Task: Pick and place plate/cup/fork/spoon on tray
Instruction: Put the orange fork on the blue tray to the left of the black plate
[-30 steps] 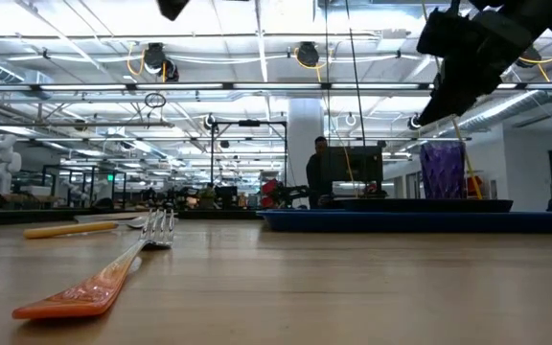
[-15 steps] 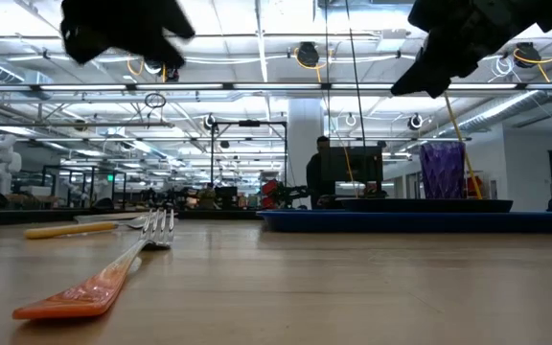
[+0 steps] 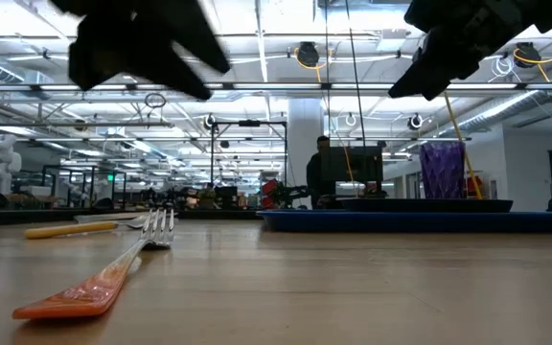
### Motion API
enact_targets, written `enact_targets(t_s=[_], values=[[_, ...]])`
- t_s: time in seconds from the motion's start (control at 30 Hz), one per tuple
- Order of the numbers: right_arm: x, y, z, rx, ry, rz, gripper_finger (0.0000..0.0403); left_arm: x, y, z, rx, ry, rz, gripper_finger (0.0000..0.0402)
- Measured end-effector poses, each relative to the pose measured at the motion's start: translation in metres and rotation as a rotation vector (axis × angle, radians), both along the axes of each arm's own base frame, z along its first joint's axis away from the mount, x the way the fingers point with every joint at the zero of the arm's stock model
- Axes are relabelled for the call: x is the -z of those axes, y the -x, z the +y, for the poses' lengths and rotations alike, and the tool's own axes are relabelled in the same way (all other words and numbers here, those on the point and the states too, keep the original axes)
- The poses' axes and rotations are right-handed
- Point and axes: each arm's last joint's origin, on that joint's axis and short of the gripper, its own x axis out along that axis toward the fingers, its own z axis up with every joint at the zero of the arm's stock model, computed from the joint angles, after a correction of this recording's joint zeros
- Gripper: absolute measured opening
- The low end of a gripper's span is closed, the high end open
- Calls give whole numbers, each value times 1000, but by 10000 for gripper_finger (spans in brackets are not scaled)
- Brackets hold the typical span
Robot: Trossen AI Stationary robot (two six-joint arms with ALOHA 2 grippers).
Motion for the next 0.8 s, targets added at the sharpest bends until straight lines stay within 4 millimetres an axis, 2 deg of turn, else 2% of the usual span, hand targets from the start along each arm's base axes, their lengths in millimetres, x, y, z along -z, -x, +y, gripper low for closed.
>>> enact_targets(t_s=[0.13,0.27,0.53,0.6,0.7,0.8], values=[[4,-2,6,0,19,21,0,-10,-18,-6,15,-55,37,124],[6,-3,9,37,55,31,0,-13,-33,-3,-53,-63,102,110],[6,-3,11,25,61,31,0,-2,-33,14,-261,29,218,108],[6,-3,11,25,59,31,0,-2,-33,17,-265,42,241,108],[7,-3,12,6,43,33,0,-4,-40,15,-261,80,180,108],[6,-3,13,-30,30,29,3,-5,-43,16,-189,73,201,108]])
